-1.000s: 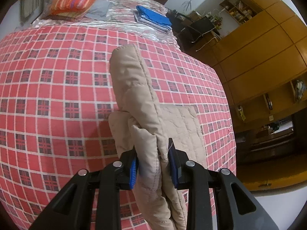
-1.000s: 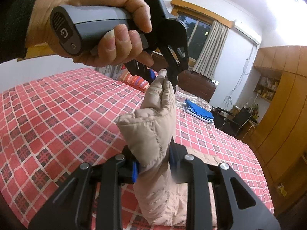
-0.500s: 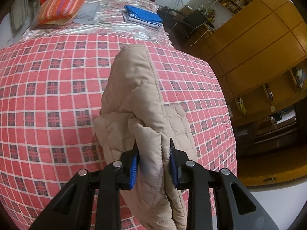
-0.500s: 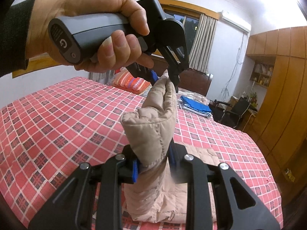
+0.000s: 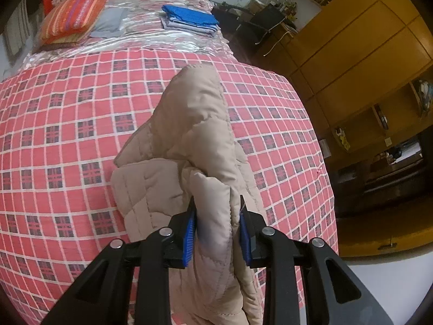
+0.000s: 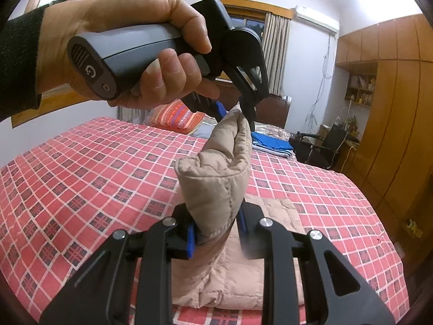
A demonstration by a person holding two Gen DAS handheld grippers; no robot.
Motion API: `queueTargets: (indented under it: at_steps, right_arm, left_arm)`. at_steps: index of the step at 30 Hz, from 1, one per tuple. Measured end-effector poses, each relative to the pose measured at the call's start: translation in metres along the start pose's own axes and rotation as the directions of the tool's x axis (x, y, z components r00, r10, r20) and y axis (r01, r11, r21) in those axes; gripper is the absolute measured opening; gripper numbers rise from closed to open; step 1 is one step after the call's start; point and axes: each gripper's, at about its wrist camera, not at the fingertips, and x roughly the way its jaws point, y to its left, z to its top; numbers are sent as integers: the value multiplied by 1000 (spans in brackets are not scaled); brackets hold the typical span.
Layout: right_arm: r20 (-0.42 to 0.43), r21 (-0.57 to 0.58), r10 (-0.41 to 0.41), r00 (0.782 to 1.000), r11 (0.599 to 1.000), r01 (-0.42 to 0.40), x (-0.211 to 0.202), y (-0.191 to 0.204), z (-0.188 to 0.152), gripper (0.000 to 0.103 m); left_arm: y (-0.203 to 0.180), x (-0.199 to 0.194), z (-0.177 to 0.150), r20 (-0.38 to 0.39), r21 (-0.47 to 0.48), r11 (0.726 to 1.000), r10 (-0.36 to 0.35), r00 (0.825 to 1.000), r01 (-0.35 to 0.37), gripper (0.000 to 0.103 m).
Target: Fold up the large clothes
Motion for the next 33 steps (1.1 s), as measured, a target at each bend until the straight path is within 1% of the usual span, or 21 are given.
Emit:
queueTargets:
  at_steps: [6,13,19,25,29,32,33]
  right_arm:
    - [5,26,-12,1000,1000,12,-3,-22,-12,23]
    - [-10,88,0,1000,996,0,1,-50,-27,23]
    - [-33,135,15,999,991,-11,6,-74,-45,23]
    - [-56,154,15,998,988,-6,15,-90,-61,23]
    - [-75,199,51,996,979,-35,22,-103,-72,23]
    - [-92,267,105,990,961,-77,29,-118,-83,23]
    - [-98,304,136,986,947,-101,32,-125,-87,23]
  left_arm:
    - [-23,19,3,-7,17,1000,20,1000,-20,28]
    - [-52,51,4,-30,39,998,48,998,-47,28]
    - [-68,82,3,-55,51,997,68,996,-65,28]
    - [-80,113,3,-80,63,994,91,993,-86,28]
    - [-85,135,1,-93,71,992,111,989,-105,28]
    - [-85,148,-1,-99,72,991,121,988,-114,28]
    - [-85,152,-2,-100,75,990,125,987,-118,29]
